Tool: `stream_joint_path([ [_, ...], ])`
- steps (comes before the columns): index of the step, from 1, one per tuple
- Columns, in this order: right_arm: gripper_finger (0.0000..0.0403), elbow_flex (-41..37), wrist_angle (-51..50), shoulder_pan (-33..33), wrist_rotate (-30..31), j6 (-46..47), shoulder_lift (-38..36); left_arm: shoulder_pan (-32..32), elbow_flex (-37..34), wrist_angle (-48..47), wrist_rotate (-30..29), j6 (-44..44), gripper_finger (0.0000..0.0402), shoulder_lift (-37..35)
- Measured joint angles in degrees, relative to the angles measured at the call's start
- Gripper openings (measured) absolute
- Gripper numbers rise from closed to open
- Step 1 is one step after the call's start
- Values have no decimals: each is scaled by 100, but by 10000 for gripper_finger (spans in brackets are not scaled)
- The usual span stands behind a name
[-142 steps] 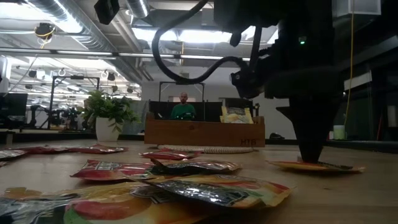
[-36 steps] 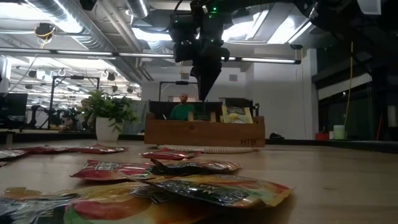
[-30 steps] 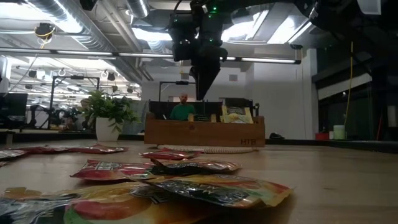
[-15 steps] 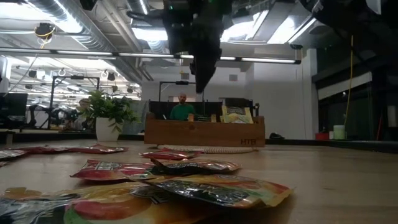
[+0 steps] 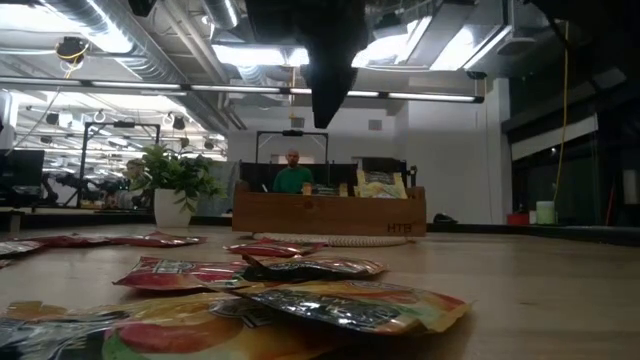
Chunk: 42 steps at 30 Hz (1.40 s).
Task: Pick & Place Tea
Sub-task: Put the orange tea bag into the middle section of the wooden organizer
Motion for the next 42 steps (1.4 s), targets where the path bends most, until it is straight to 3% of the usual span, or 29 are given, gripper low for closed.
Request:
stream_joint_path([
  [14, 155, 4, 777, 1167, 248, 2391, 19, -331, 7, -516, 89, -462, 29, -13],
  [23, 203, 7, 1323, 1634, 202, 4269, 298, -603, 7, -563, 143, -82, 29, 2],
  [32, 221, 7, 2124, 1928, -285, 6277, 547, -813, 7, -648, 1325, 53, 29, -2],
  [42, 197, 4, 2017, 2143, -379, 6676, 608, -1050, 7, -640, 1627, 8, 29, -2],
])
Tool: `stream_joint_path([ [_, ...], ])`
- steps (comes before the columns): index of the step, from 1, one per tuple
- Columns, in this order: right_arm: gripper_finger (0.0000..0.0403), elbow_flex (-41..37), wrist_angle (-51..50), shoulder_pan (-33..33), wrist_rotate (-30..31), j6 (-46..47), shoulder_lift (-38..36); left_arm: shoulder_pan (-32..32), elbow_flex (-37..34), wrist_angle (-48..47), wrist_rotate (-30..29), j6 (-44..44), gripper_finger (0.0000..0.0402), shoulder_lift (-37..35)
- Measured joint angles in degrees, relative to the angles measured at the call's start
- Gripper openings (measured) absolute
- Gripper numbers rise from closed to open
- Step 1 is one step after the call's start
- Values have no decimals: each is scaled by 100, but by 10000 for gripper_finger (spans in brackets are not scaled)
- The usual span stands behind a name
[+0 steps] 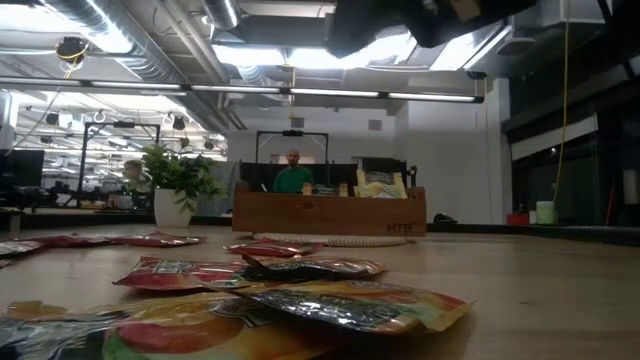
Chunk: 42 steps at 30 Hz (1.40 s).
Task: Pick & Place Tea
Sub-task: Put the orange tea bag into the middle section of the wooden organizer
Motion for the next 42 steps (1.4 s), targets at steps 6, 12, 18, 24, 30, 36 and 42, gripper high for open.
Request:
stream_joint_path([
  [6, 187, 0, -315, 108, 129, -969, 0, -12, 0, 0, -16, -21, 29, 0],
  [12, 187, -2, -399, 195, 352, -2618, 0, -8, 0, 2, -296, -165, 29, 0],
  [18, 187, -2, -373, 216, 336, -3867, 0, -8, 0, 2, -480, -173, 29, 0],
  [24, 198, 0, -372, 221, 317, -4341, 111, -8, 0, 2, -489, -171, 29, 4],
  [30, 245, -7, -387, 217, 300, -4380, 384, -8, -2, 2, -491, -170, 29, 4],
  [36, 279, -7, -432, 219, 302, -4510, 605, -8, -2, 2, -575, -168, 29, 4],
  [42, 283, -7, -429, 219, 306, -4531, 625, -8, -2, -32, -693, -161, 29, 4],
])
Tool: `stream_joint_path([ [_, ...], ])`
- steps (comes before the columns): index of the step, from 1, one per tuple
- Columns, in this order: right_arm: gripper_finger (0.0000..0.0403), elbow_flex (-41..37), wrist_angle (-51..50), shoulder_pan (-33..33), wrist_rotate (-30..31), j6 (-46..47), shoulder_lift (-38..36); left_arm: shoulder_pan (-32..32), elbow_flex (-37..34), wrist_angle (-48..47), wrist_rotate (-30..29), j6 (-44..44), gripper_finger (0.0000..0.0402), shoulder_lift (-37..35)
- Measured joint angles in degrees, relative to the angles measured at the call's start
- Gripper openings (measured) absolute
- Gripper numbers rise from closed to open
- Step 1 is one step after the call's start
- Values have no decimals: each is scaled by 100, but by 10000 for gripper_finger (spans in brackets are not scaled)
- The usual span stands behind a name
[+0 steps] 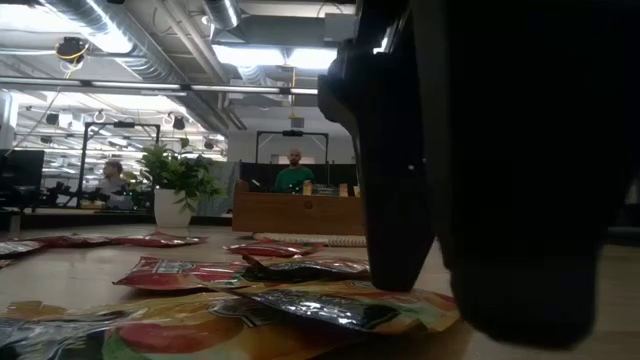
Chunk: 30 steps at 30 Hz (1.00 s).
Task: Pick & Place Tea
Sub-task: Put the orange tea bag into the middle section of the wooden organizer
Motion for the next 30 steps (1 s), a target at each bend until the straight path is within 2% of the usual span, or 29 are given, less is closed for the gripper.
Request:
stream_joint_path([
  [15, 282, 20, 79, -90, -6, 47, 201, 0, -2, -120, -97, 8, 29, -4],
  [18, 270, 20, 59, -94, -4, 62, 205, 1, -2, -155, -101, 8, 29, -6],
  [22, 217, 20, 9, -104, 38, 67, 212, 2, -2, -243, -100, 8, 29, -4],
  [30, 49, 11, -21, -111, 31, 20, 223, 0, -3, -247, -100, 8, 29, -6],
])
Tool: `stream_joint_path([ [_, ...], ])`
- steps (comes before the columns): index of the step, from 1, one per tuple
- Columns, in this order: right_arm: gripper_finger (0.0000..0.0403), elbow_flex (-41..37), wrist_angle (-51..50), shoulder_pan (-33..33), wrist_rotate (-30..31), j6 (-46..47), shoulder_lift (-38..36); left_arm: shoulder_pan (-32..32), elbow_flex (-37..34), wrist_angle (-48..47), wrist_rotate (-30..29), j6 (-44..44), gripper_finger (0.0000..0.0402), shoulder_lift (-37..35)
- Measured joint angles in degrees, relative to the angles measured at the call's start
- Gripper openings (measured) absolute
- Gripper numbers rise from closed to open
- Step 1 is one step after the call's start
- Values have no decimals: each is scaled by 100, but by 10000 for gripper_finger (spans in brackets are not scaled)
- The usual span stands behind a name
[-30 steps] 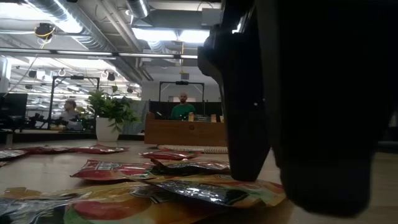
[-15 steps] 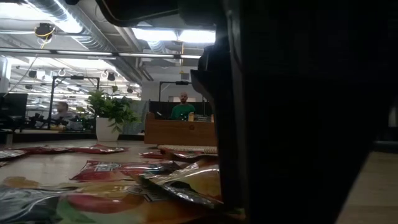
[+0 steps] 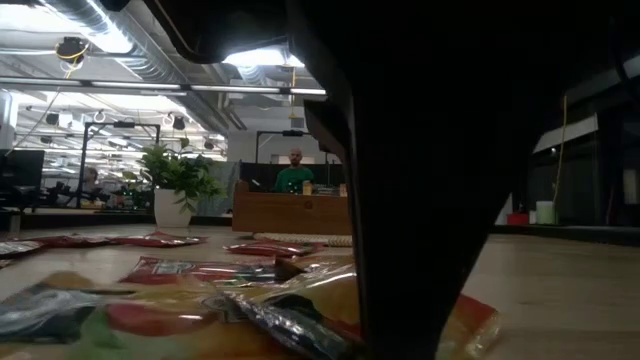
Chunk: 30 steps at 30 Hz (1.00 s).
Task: Pick & Place Tea
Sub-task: Put the orange tea bag into the middle section of the wooden organizer
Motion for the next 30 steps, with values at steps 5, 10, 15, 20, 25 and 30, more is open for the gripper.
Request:
stream_joint_path([
  [5, 9, -1, 4, 0, 0, -131, 4, 2, 0, 2, -2, 0, 29, 1],
  [10, 4, -2, -2, 7, 88, -128, 4, 2, 1, 2, -2, 0, 29, -1],
  [15, 8, -2, -7, 6, 98, -130, 4, 2, 1, 2, -2, 0, 29, -1],
  [20, 32, -4, -233, -3, 285, 243, 4, 2, -1, 4, -4, -2, 29, -1],
  [25, 39, -2, -647, -80, 555, 763, 0, 1, 0, 20, -4, -2, 29, 0],
  [30, 42, -2, -629, -81, 603, 751, 0, 2, 1, 28, -7, -2, 29, -1],
])
